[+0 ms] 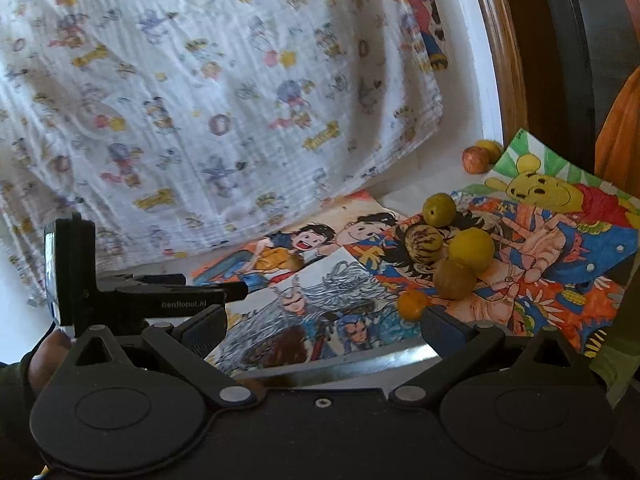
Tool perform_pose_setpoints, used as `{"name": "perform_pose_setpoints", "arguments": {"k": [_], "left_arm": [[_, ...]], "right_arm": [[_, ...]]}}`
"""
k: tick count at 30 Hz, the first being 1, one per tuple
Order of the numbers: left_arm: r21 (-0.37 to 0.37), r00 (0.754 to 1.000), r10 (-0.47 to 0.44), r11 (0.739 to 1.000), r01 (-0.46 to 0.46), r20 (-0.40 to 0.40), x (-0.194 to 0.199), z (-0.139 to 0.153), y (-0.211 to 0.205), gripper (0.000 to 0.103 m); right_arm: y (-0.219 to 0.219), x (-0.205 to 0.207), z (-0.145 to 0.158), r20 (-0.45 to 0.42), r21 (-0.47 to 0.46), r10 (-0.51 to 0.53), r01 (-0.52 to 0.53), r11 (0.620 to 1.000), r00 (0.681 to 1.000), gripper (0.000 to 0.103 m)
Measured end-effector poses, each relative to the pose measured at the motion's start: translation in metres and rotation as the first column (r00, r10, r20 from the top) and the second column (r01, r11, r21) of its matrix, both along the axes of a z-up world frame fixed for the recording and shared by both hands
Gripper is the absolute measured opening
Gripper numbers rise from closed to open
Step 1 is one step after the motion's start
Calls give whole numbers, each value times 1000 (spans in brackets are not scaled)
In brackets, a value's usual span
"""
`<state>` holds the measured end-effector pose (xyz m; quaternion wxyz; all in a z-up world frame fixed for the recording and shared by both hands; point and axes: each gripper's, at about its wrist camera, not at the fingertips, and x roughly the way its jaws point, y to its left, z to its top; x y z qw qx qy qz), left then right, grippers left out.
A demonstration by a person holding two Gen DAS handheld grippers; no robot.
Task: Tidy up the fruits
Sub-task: 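Move left tool to a small brown round fruit while right tool moves to the fruit pile, then close left tool on the small brown round fruit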
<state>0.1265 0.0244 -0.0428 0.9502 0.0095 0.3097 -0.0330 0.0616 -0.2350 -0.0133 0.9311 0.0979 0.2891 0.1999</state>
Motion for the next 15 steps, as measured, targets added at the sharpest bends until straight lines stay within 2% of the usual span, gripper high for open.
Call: {"name": "perform_pose_setpoints", "arguments": {"k": [8, 15], "left_arm": [[39, 999, -19, 999, 21, -50, 69, -27, 0, 102], [45, 997, -32, 998, 35, -63, 112, -44, 0, 102]], "right_arm": [[8, 60, -28, -93, -24, -24, 22, 999, 995, 103], [14, 87, -41, -130, -24, -13, 10, 1000, 991, 103]]}}
